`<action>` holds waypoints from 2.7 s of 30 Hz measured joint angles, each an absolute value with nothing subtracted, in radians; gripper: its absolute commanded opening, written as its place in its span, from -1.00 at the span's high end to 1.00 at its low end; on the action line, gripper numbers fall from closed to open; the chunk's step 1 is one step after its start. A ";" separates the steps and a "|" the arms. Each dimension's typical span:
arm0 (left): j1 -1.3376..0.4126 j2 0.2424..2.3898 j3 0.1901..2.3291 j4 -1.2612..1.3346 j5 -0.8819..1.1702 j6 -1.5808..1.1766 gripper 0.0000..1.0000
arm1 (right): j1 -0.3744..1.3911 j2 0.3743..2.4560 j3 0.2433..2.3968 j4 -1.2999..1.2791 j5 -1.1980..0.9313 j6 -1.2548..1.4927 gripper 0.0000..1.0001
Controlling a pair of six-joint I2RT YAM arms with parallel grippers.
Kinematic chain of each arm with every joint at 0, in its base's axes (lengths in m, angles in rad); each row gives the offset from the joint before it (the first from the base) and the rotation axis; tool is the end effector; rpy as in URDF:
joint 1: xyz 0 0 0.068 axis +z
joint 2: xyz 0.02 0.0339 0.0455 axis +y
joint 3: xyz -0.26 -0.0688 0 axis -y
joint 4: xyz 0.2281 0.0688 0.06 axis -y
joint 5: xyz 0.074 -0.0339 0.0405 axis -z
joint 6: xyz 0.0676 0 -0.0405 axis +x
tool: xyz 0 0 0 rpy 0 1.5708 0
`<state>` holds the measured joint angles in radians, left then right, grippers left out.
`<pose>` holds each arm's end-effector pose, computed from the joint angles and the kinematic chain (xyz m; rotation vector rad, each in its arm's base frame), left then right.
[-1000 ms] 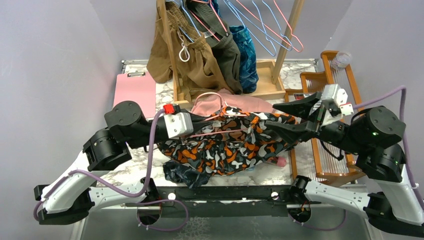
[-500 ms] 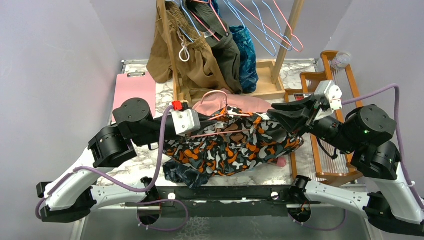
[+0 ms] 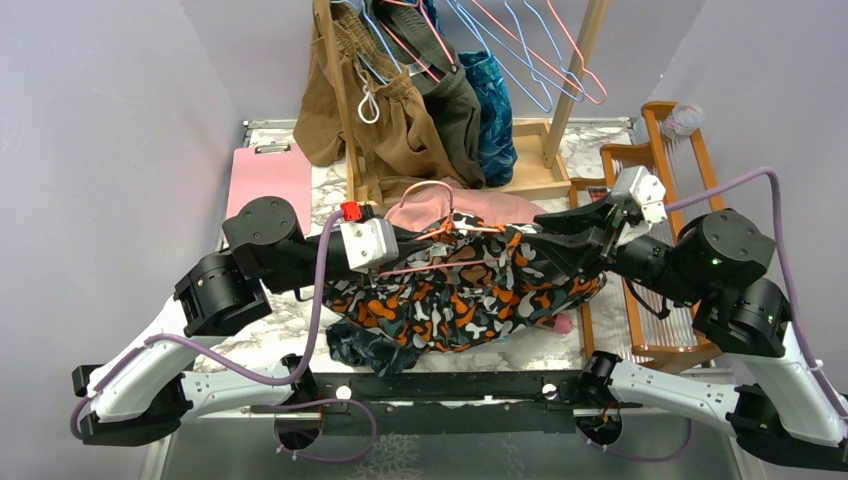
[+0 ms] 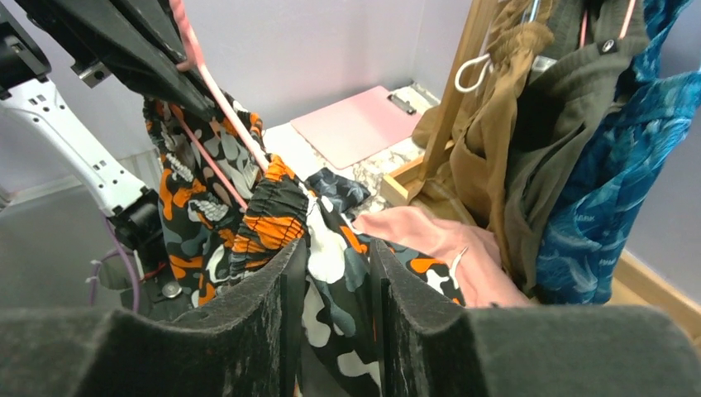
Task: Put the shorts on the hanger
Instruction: Hang the shorts on the hanger.
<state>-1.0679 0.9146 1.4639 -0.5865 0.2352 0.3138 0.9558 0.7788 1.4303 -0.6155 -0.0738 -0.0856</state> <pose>0.0654 -0.1515 0.4846 1.1972 1.1530 -0.7672 0.0659 0.1019 0.4872 -0.8393 1.3419 0.7440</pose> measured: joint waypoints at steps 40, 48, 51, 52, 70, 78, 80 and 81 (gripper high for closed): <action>-1.067 0.950 1.597 -0.657 0.247 0.338 1.00 | 0.961 0.864 1.589 -0.793 0.326 0.068 -0.35; -1.076 1.111 1.982 -0.690 0.261 0.388 1.00 | 0.961 0.842 1.765 -0.562 0.024 -0.022 -0.44; -1.076 1.117 2.021 -0.651 0.266 0.392 1.00 | 0.961 0.846 1.824 -0.484 -0.092 -0.030 -0.45; -1.076 1.113 2.014 -0.644 0.271 0.392 1.00 | 0.961 0.850 1.840 -0.468 -0.126 -0.031 -0.44; -1.081 1.143 1.724 -0.697 0.403 0.359 1.00 | 0.961 1.038 1.750 -0.596 -0.440 -0.076 -0.27; -1.081 1.141 1.724 -0.697 0.419 0.361 1.00 | 0.961 1.048 1.676 -0.620 -0.427 -0.088 -0.27; -1.081 1.136 1.723 -0.697 0.418 0.365 1.00 | 0.961 1.023 1.655 -0.627 -0.403 -0.090 -0.23; -1.081 1.131 1.720 -0.697 0.418 0.367 1.00 | 0.961 1.003 1.640 -0.633 -0.386 -0.091 -0.20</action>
